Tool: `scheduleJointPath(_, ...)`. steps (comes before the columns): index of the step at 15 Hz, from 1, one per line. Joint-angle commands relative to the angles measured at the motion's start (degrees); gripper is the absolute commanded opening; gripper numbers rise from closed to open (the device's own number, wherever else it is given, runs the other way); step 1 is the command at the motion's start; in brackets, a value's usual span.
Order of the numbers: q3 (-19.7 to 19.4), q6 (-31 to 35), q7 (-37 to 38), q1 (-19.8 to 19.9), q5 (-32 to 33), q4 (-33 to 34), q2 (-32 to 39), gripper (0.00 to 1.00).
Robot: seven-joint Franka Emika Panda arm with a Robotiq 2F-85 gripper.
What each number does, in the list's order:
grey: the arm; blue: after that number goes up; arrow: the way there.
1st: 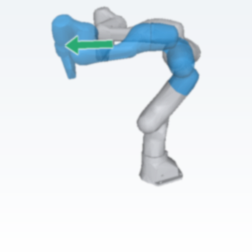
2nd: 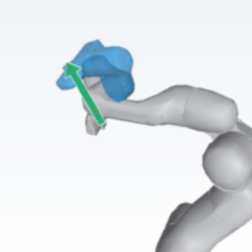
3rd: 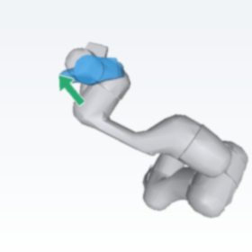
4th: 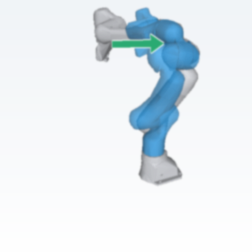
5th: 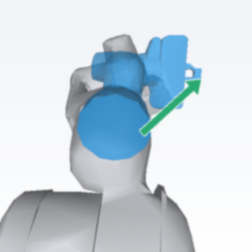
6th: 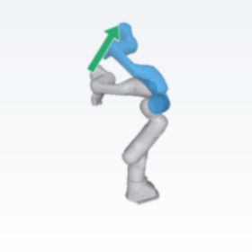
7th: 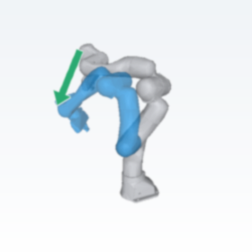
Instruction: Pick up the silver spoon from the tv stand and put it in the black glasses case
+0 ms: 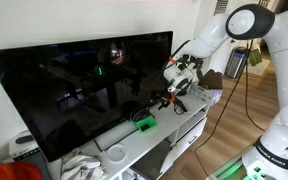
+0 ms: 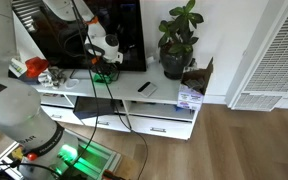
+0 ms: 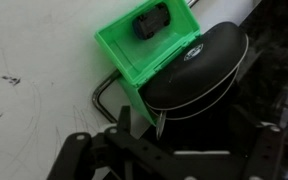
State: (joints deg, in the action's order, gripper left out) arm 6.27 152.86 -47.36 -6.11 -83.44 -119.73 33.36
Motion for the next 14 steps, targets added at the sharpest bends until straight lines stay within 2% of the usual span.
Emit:
scheduleJointPath(1, -1.20, -1.55, -0.54, 0.02, 6.27, -7.76, -8.67, 1.00)
scheduleJointPath(3, -1.90, -2.70, -0.34, -0.07, 10.90, -10.84, -12.24, 1.00)
scheduleJointPath(6, -3.71, -4.22, 2.92, -1.17, 21.58, -15.59, -17.50, 1.00)
scheduleJointPath(10, -5.11, -5.78, 12.73, -2.29, 39.85, -20.43, -22.69, 1.00)
scheduleJointPath(11, -5.85, -5.60, 14.14, -3.47, 42.70, -21.20, -23.76, 1.00)
scheduleJointPath(12, -2.86, -3.76, 16.70, -1.24, 45.82, -22.06, -24.59, 1.00)
scheduleJointPath(13, -1.83, -1.60, 17.64, -1.17, 46.52, -22.71, -25.39, 1.00)
scheduleJointPath(14, -0.09, 1.63, 16.63, -0.58, 44.10, -23.01, -26.04, 1.00)
